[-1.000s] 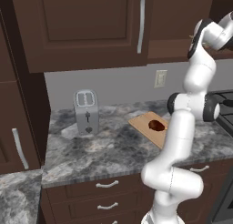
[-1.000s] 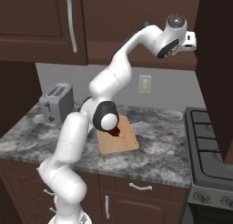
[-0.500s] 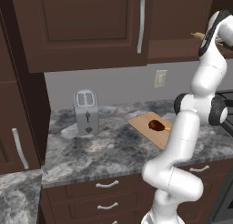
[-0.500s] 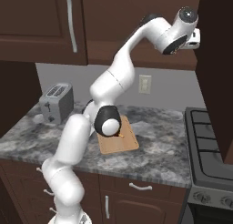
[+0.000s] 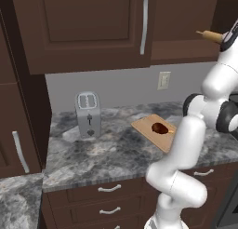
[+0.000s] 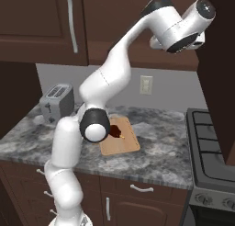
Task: Open the cabinet, retrieve the rolling pin, and place it next to the meat on the cutting board to prepare for tenderizing.
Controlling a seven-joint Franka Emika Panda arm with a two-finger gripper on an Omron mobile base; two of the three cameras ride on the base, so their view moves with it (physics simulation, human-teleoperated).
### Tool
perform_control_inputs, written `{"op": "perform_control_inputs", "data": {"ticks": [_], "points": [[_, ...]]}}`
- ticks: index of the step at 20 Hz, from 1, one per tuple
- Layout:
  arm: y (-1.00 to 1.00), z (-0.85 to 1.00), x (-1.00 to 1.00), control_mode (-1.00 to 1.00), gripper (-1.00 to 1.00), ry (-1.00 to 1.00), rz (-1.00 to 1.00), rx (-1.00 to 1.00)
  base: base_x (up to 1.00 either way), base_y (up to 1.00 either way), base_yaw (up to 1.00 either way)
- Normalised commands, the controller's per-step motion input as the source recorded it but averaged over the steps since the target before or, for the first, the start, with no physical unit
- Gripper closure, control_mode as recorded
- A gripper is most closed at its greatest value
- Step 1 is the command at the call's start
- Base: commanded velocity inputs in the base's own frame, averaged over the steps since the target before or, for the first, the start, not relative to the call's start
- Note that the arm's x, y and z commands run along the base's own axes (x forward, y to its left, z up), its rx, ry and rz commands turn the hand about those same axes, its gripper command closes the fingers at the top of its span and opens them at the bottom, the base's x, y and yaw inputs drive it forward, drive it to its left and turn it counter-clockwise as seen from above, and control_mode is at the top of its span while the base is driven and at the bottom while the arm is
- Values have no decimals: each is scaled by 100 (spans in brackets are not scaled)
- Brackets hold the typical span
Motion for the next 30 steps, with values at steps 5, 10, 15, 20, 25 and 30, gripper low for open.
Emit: {"op": "perform_control_inputs", "data": {"ticks": [5, 10, 15, 20, 25, 30], "points": [[61, -18, -100, -100, 100, -10, 8, 0, 0, 0, 0], [75, -35, -85, -100, 100, -12, 7, 0, 0, 0, 0], [85, -50, -67, -100, 100, -15, 8, 0, 0, 0, 0], [89, -56, -59, -100, 100, -12, 11, 0, 0, 0, 0], [90, -59, -28, -100, 100, -4, 10, 0, 0, 0, 0], [77, -52, 4, -100, 100, 0, 5, -5, 0, 0, 0]]}}
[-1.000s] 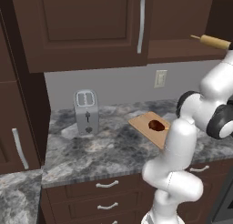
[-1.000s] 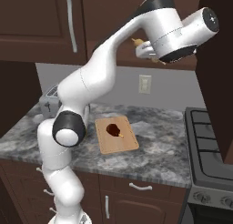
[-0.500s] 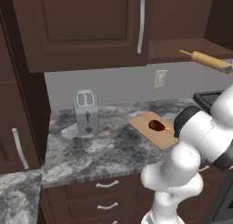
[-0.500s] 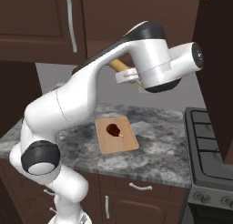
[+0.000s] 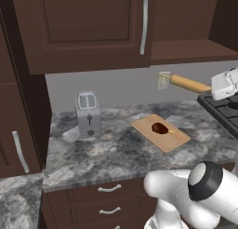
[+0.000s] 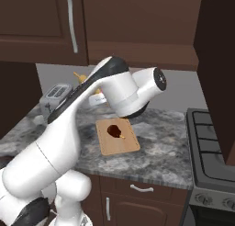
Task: Open the cabinet, retrieve the rolling pin, and place it next to the meat on the cutting board to prepare for tenderizing.
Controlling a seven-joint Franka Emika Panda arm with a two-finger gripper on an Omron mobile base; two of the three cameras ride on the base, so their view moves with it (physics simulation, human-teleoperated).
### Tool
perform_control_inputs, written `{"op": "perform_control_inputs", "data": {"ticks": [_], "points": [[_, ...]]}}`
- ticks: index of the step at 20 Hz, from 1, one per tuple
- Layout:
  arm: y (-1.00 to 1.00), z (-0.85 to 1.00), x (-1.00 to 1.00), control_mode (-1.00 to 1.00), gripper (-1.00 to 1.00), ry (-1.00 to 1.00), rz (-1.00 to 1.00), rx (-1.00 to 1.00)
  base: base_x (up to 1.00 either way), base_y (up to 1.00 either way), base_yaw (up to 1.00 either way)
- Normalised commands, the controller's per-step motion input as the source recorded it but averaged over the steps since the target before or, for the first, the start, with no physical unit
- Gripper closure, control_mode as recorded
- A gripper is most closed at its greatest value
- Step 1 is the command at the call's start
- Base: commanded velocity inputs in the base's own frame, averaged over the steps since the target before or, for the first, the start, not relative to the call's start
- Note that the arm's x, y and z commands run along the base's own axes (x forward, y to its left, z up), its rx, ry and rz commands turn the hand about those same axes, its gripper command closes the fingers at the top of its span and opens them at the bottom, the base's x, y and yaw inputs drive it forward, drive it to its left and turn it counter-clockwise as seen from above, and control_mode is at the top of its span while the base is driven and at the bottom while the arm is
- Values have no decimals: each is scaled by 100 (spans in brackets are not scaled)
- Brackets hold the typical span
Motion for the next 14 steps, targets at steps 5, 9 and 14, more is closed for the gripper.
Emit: {"op": "perform_control_inputs", "data": {"ticks": [5, 9, 14], "points": [[51, -56, 10, -100, 100, 0, 9, -10, 0, 0, 0], [24, -52, 19, -100, 100, 0, 7, -8, 0, 0, 0], [3, -52, 39, -100, 100, 0, 8, -6, 0, 0, 0]]}}
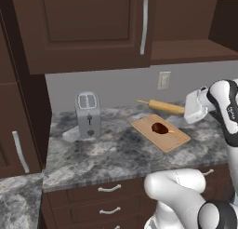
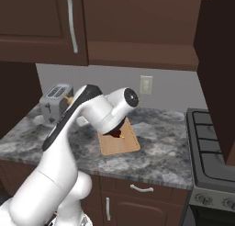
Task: Open the cabinet, retrieve the rolling pin, and place it next to the meat on the cutting board to prepare for tenderizing.
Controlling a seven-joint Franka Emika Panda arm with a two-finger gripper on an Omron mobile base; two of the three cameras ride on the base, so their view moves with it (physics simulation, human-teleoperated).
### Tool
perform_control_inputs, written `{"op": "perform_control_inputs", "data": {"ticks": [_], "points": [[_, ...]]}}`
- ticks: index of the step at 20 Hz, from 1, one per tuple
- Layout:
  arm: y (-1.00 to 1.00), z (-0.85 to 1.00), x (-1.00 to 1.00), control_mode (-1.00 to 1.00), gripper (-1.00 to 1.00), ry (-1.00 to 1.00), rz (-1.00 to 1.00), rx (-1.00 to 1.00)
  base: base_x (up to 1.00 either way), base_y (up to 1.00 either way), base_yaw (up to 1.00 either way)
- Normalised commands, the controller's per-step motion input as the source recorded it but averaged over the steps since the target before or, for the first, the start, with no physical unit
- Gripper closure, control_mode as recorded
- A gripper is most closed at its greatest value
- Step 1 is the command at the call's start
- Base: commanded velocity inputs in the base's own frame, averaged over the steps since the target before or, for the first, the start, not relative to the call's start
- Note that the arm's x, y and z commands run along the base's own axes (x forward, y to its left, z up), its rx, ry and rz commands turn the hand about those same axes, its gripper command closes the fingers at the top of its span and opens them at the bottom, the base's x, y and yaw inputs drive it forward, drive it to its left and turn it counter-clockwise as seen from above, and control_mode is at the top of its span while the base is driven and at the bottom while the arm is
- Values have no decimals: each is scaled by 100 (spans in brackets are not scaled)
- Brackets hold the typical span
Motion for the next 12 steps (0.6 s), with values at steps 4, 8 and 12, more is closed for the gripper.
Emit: {"op": "perform_control_inputs", "data": {"ticks": [4, 8, 12], "points": [[0, -52, 51, -100, 100, 0, 11, -4, 0, 0, 0], [-3, -52, 57, -100, 100, 0, 13, -4, 0, 0, 0], [-8, -47, 61, -100, 100, 1, 14, -4, 0, 0, 0]]}}
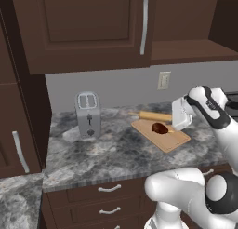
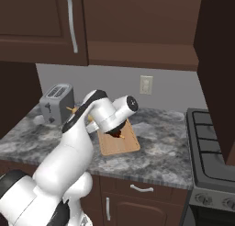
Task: Open the cabinet, retrieve the rolling pin, and place it next to the meat on the cutting board to prepare for tenderizing.
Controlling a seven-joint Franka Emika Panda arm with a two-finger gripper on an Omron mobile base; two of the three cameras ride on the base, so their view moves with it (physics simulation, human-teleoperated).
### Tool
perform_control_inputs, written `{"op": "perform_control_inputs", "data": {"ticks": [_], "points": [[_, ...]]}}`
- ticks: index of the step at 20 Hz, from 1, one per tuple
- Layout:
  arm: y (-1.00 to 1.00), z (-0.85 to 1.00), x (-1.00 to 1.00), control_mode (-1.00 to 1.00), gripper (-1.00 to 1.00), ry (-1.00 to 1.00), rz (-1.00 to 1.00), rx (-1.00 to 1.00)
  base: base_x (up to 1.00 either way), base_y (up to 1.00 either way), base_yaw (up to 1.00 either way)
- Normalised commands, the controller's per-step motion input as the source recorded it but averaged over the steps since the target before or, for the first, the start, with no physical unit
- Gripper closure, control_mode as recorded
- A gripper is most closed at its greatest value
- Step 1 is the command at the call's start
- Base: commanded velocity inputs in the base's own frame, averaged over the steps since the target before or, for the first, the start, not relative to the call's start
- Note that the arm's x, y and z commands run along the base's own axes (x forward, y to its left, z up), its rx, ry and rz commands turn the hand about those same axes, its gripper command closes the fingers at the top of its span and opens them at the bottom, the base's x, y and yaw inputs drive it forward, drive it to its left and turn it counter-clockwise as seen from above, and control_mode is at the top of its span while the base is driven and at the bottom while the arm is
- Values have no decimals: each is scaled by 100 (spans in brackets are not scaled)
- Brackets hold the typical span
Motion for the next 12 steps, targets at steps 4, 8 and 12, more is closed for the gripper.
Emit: {"op": "perform_control_inputs", "data": {"ticks": [4, 8, 12], "points": [[-17, -47, 51, -100, 100, 0, 13, -4, 0, 0, 0], [-35, -51, 32, -100, 100, 0, 11, -2, 0, 0, 0], [-37, -55, 24, -100, 100, 0, 11, -1, 0, 0, 0]]}}
